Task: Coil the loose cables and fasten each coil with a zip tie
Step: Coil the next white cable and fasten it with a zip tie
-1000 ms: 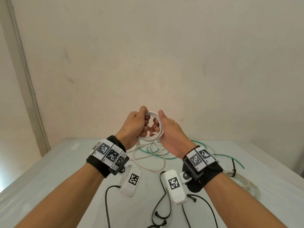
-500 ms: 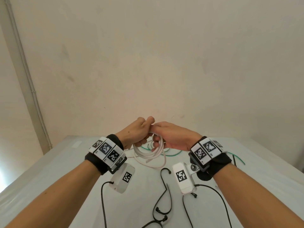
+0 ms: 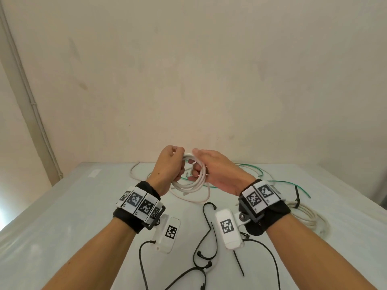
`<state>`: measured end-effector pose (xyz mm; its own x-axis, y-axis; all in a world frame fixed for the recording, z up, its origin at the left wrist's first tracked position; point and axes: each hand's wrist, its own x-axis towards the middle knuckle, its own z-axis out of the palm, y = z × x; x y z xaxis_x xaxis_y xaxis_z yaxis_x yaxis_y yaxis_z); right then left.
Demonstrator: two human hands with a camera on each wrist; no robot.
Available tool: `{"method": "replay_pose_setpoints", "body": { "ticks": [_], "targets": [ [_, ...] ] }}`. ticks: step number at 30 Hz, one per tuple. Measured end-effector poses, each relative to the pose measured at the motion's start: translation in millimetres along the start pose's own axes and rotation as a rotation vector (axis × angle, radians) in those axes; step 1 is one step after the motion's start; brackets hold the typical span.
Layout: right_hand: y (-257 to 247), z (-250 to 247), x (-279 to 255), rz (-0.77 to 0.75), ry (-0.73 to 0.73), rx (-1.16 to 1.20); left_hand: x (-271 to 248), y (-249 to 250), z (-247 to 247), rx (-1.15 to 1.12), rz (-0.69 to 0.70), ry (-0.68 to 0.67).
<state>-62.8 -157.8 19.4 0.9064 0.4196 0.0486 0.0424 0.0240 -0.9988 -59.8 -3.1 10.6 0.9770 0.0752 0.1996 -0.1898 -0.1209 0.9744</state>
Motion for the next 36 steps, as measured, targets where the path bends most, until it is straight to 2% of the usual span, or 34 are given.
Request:
{"method": "replay_pose_setpoints", "body": {
  "ticks": [2, 3, 5, 7, 10, 14, 21, 26, 32, 36],
  "targets": [
    [1.2, -12.0, 0.8, 0.109, 0.078, 0.015, 3.3, -4.3, -4.1, -0.007, 0.024, 0.016],
    [5.6, -18.1, 1.0, 0.168, 0.127, -0.053, 4.2, -7.7, -6.4, -0.004, 0.022, 0.022],
    [23.2, -28.0, 1.0, 0.289, 0.141, -0.379, 5.1, -17.0, -9.9, -0.001, -0.005, 0.037],
    [44.2, -32.3, 0.7, 0.403, 0.05, -0.757, 5.6, -27.4, -10.5, -0.008, -0.019, 0.037],
    [66.0, -31.3, 2.3, 0.425, -0.007, -1.079, 6.9, -36.7, -6.8, -0.046, -0.031, 0.039],
    [86.1, -21.3, 11.6, 0.448, -0.024, -1.27, 13.4, -39.9, -1.4, -0.092, -0.035, 0.048],
    [95.5, -30.7, 24.2, 0.449, -0.031, -1.153, 30.6, -47.1, -4.3, -0.152, -0.044, 0.062],
    [107.6, -26.0, 29.8, 0.478, -0.064, -1.233, 38.5, -58.1, 1.5, -0.184, -0.073, 0.044],
    [83.1, -32.0, 37.9, 0.539, -0.105, -0.767, 47.4, -69.9, -4.7, -0.194, -0.095, 0.082],
    [63.9, -36.0, 36.4, 0.423, -0.101, -0.372, 58.4, -77.7, -17.7, -0.176, -0.102, 0.151]
  ]
}}
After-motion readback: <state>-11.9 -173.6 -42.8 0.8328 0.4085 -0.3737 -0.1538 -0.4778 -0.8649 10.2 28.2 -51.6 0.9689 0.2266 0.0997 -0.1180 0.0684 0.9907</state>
